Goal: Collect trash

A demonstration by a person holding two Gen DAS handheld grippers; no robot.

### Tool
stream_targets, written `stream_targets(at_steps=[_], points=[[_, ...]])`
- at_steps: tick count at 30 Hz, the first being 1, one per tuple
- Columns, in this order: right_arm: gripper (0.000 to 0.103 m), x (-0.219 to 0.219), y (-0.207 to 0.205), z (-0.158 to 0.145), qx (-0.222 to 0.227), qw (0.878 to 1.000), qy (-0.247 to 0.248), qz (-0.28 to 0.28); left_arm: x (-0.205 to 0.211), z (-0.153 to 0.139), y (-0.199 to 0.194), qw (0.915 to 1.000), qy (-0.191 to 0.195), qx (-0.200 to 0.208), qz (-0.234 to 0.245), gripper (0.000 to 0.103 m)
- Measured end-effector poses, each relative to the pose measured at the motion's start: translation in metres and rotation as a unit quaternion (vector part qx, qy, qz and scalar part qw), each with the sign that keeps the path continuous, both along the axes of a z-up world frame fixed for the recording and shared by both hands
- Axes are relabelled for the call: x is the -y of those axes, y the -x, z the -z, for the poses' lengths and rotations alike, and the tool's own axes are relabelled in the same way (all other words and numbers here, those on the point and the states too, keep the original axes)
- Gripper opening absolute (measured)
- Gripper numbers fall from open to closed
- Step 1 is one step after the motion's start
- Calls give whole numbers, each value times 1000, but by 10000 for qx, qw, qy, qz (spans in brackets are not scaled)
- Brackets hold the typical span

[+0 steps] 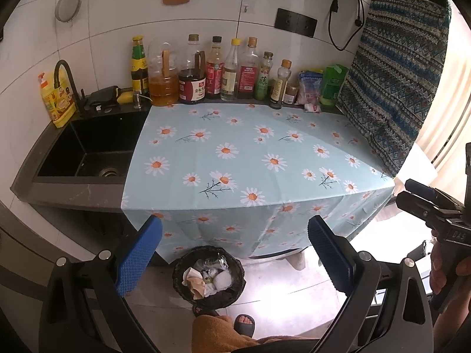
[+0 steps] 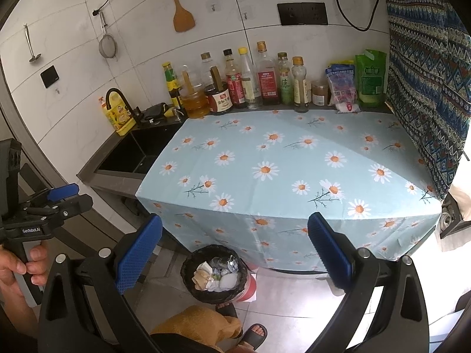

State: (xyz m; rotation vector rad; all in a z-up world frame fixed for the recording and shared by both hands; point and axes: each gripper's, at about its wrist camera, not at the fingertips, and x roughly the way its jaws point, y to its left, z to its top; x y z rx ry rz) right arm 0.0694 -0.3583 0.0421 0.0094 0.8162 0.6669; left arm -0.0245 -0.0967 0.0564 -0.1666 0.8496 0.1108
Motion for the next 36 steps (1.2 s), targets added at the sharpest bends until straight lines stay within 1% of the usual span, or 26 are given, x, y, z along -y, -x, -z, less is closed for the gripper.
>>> stream_targets(at_steps=[16, 36], points=[[98, -5, 1, 2, -60, 10000, -21, -38, 4, 4, 1, 9999, -110, -10, 31, 96], [98, -5, -1, 3, -64, 10000, -3, -23, 4, 3, -5, 9999, -136, -39, 67, 96]])
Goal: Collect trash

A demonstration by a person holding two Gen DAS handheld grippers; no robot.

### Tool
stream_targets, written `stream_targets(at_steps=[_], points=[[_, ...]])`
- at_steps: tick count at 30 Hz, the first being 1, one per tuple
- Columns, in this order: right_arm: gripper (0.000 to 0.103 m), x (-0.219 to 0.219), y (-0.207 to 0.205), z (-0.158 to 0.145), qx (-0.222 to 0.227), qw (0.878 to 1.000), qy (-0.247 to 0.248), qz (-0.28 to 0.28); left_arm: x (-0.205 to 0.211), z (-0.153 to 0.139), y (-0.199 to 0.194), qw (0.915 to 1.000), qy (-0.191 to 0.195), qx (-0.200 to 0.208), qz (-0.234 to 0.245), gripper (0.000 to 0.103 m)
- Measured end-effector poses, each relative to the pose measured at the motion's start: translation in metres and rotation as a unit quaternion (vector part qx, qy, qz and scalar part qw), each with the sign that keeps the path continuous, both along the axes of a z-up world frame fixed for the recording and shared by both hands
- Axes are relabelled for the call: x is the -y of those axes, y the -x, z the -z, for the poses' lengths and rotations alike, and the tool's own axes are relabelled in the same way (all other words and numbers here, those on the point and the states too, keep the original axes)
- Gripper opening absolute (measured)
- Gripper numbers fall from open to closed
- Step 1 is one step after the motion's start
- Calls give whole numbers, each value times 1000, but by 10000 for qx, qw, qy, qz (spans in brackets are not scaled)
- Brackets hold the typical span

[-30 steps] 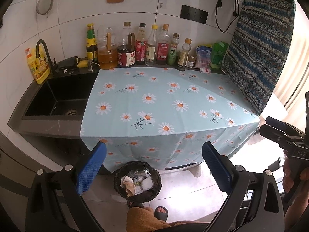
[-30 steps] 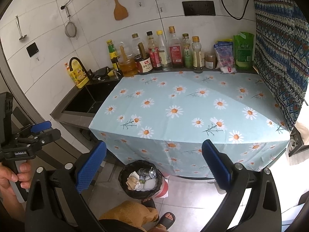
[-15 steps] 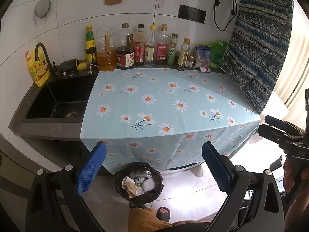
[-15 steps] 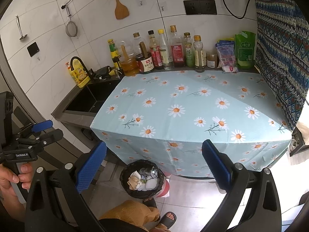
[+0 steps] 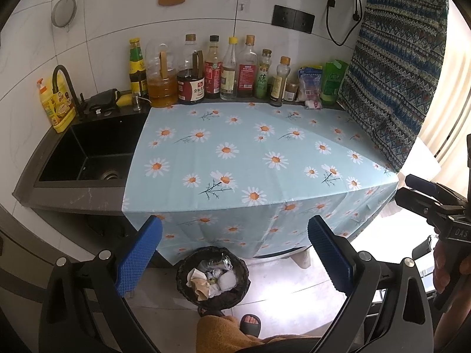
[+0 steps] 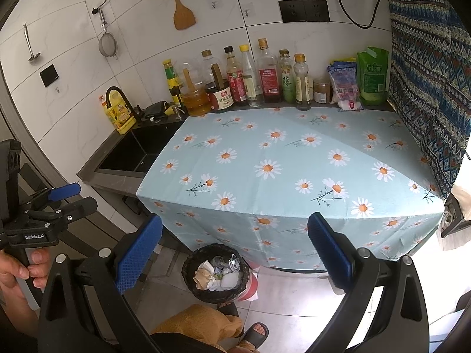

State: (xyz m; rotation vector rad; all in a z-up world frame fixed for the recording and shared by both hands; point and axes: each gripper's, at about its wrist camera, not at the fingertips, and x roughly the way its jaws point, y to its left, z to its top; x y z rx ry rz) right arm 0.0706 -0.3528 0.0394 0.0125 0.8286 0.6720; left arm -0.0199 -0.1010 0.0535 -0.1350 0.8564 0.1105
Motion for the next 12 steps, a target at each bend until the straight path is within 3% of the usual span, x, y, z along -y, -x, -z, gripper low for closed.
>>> stream_targets(at_steps=[12], points=[[98, -2, -4, 2, -47, 10000, 21, 2, 3, 3, -4, 10000, -28, -5, 76, 96]])
